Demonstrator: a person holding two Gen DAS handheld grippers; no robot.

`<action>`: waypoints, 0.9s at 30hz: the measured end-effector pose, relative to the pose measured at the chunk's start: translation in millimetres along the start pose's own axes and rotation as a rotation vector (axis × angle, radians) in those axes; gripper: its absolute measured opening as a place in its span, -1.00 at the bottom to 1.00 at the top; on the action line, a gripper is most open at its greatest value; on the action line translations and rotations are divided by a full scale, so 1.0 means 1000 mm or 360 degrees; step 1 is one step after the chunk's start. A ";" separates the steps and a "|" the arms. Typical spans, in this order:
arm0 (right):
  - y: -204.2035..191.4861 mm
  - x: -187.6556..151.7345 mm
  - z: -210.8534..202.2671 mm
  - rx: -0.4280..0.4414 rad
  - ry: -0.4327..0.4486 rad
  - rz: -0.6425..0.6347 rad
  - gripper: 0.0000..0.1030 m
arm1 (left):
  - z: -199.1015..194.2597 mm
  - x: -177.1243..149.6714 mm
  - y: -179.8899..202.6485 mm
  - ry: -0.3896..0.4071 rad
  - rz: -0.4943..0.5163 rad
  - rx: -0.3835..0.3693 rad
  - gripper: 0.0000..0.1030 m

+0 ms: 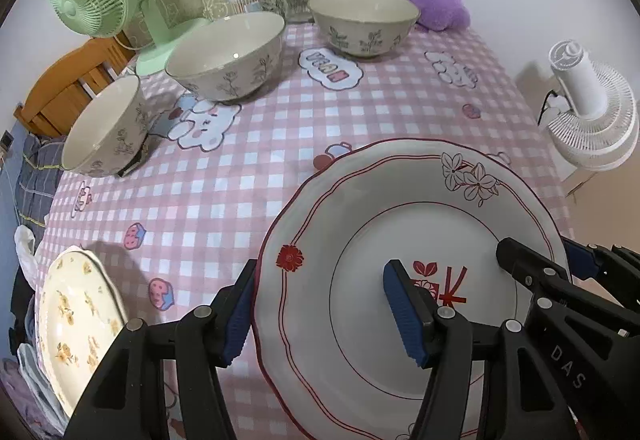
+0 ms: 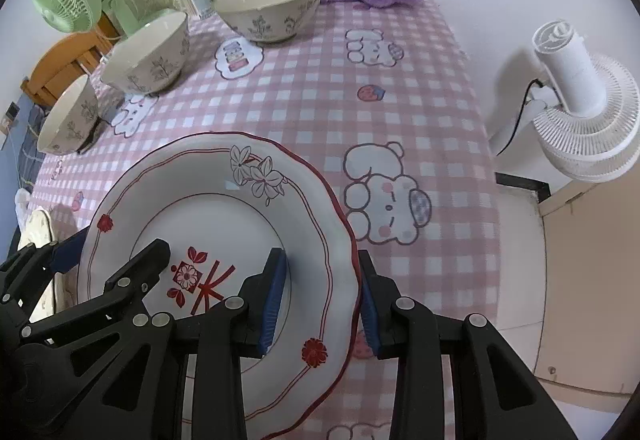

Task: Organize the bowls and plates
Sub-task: 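Lift the white plate with both grippers and carry it over the yellow plates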

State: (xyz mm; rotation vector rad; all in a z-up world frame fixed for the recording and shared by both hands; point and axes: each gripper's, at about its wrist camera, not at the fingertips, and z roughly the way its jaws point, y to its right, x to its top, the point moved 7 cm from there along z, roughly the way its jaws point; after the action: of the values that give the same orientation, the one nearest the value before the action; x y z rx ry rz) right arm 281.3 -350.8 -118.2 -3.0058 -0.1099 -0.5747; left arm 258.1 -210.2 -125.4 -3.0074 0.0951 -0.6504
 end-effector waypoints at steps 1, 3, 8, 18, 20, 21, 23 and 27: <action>-0.002 0.000 -0.003 -0.0005 0.0008 0.0002 -0.27 | -0.003 0.000 -0.001 0.0008 0.0003 -0.0004 0.23; -0.005 0.000 -0.012 -0.0009 0.0031 0.0011 -0.27 | -0.011 -0.001 -0.005 0.0025 0.0006 -0.0008 0.23; -0.021 -0.003 -0.026 -0.0029 0.0080 0.0029 -0.27 | -0.024 -0.004 -0.020 0.0061 0.0055 -0.0009 0.23; -0.083 -0.017 -0.058 -0.0065 0.0145 0.0080 -0.27 | -0.059 -0.014 -0.080 0.0121 0.0053 -0.0032 0.23; -0.097 -0.020 -0.063 -0.0066 0.0152 0.0088 -0.27 | -0.064 -0.018 -0.096 0.0128 0.0052 -0.0033 0.23; -0.104 -0.022 -0.064 -0.0067 0.0154 0.0087 -0.27 | -0.065 -0.020 -0.102 0.0131 0.0050 -0.0033 0.23; -0.121 -0.026 -0.067 -0.0069 0.0159 0.0084 -0.27 | -0.068 -0.024 -0.118 0.0136 0.0045 -0.0032 0.23; -0.154 -0.034 -0.069 -0.0055 0.0160 0.0079 -0.27 | -0.070 -0.032 -0.147 0.0132 0.0026 -0.0032 0.23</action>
State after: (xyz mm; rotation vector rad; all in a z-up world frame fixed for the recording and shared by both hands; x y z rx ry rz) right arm 211.8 -205.9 -57.1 -2.9962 -0.0196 -0.7285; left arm 206.6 -65.0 -63.6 -2.9951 0.1310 -0.7776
